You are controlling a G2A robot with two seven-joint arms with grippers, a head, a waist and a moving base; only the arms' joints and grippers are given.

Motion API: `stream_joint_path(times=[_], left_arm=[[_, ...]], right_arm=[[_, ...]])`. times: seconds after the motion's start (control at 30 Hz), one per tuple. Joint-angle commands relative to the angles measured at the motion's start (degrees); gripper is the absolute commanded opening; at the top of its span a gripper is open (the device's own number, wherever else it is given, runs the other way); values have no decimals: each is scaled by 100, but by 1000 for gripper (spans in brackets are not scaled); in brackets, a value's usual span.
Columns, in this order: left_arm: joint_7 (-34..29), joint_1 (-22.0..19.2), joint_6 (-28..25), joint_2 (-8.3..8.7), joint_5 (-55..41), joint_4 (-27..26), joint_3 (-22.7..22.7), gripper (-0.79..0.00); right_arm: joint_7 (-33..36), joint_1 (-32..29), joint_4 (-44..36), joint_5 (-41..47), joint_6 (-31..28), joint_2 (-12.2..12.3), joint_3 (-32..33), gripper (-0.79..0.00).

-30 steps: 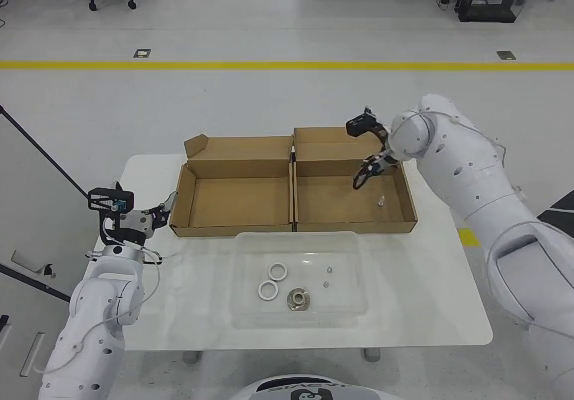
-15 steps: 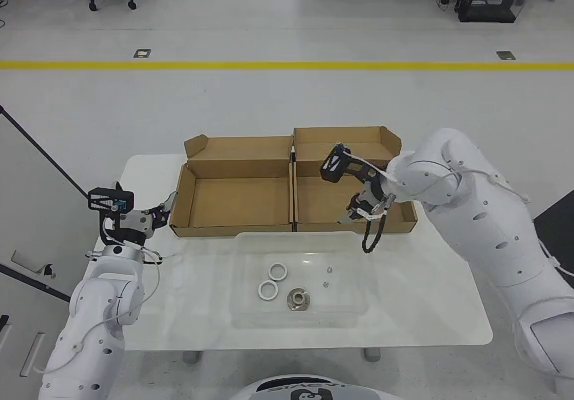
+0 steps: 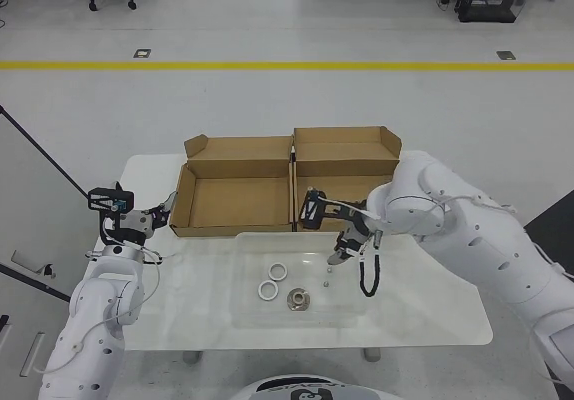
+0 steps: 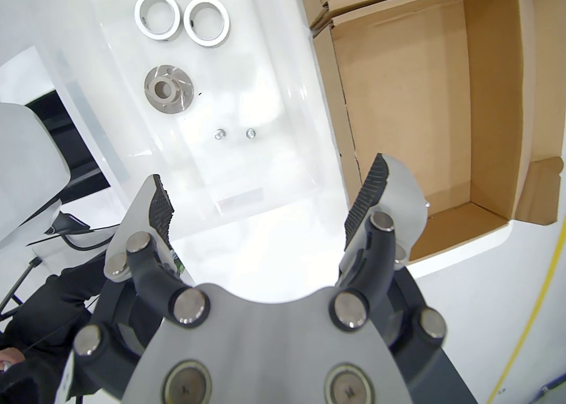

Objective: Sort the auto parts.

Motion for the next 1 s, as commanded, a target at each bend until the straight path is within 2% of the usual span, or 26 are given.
stream_joint_path(times=[0.0,0.5,0.73,0.97], left_arm=[[0,0,0,0,0,0,0,0],[0,0,0,0,0,0,0,0],[0,0,0,0,0,0,0,0],[0,0,0,0,0,0,0,0]], right_arm=[[-9,53,-43,69,-9,29,-134,0],[-129,18,-117,11,14,45,-342,0],[-50,105,-239,-40,195,-97,-696,0],[276,338,40,-48,410,-350,-1236,0]])
